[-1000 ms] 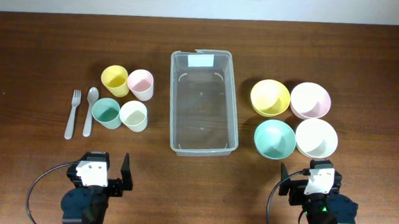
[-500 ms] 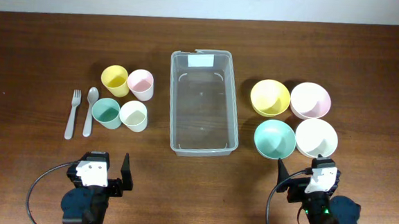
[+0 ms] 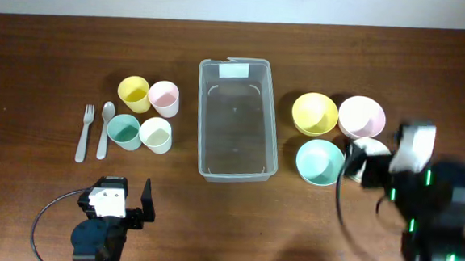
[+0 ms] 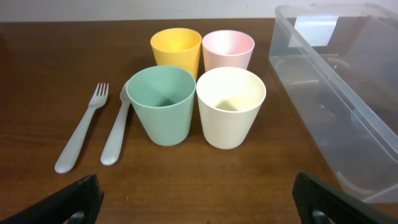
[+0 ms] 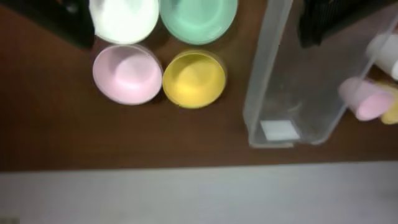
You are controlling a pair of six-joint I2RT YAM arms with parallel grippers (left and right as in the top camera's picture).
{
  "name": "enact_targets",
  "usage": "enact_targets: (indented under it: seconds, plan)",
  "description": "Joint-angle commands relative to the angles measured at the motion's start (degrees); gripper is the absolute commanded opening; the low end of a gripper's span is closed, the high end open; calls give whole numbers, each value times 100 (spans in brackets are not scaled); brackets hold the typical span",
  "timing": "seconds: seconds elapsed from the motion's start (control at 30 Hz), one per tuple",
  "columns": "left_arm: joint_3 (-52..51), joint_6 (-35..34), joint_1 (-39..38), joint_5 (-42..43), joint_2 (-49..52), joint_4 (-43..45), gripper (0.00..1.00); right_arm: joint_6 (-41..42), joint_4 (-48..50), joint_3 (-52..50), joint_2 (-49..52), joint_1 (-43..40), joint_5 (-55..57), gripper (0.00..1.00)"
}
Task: Pack container
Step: 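Reach the right gripper to the white bowl and grasp its rim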
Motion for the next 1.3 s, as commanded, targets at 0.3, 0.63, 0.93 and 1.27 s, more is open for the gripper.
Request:
enact_targets:
  seconds: [0.3,0.63,0.93,1.27]
  plan:
    - [-31,46,-22,81,-42,26,100,52,-3379,4293,4996,-564,474,99]
    - [-31,46,-22,81,-42,26,100,48,-3412,3541,5812,-2212,-367,99]
    - [-31,46,-22,81,-42,26,100,210,-1683,1814,5866,-2393,-636,89]
    - [-31,46,-22,81,-42,26,100,758,-925,1086,5947,-2400,-590,86]
